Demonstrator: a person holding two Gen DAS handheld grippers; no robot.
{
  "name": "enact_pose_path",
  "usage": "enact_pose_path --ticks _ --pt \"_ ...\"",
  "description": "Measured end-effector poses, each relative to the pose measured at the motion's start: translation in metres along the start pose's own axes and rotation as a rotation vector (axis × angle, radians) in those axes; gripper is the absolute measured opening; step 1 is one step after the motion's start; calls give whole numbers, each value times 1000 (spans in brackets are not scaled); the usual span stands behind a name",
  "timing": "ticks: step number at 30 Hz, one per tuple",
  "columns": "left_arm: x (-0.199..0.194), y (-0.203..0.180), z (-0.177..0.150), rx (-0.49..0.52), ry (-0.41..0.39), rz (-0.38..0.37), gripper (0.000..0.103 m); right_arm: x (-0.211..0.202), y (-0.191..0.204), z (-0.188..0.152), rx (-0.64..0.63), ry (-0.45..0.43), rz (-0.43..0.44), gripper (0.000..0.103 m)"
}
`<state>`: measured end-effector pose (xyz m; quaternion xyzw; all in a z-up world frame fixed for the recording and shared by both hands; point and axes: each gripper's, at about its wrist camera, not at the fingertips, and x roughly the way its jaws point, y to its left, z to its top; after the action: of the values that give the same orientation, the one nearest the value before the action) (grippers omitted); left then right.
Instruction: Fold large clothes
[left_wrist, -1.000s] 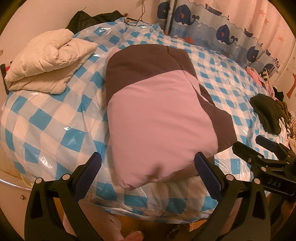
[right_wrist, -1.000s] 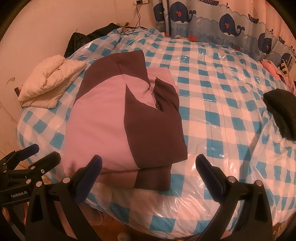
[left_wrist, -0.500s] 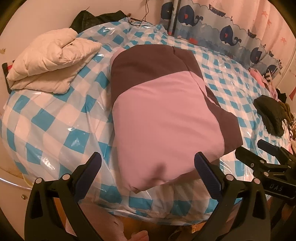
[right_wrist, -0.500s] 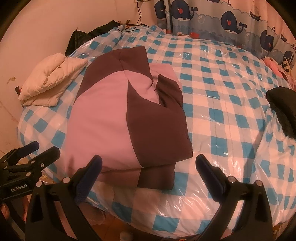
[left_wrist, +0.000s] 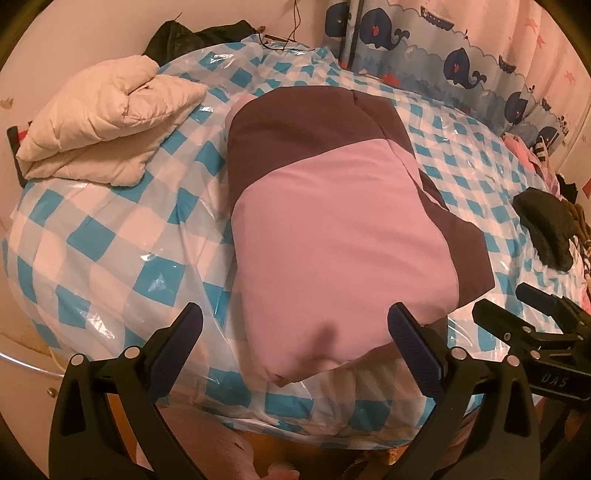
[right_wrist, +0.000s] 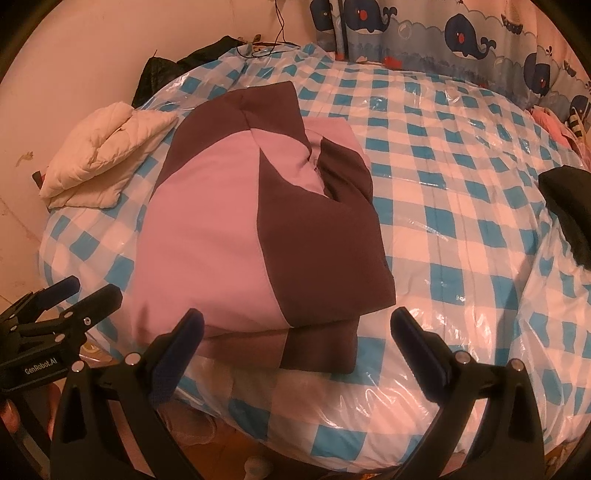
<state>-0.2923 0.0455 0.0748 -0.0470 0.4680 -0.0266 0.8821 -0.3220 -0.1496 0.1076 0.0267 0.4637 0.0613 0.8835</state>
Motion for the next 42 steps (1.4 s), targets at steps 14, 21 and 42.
enact_pose_path --ticks 14,21,42 --pt "2 -3 0 23 -1 39 96 5 2 -5 10 7 12 97" --pt "2 -3 0 23 -6 59 96 7 -2 -7 17 14 22 97" --pt "5 -6 0 31 6 76 96 10 -5 -11 32 24 40 97"
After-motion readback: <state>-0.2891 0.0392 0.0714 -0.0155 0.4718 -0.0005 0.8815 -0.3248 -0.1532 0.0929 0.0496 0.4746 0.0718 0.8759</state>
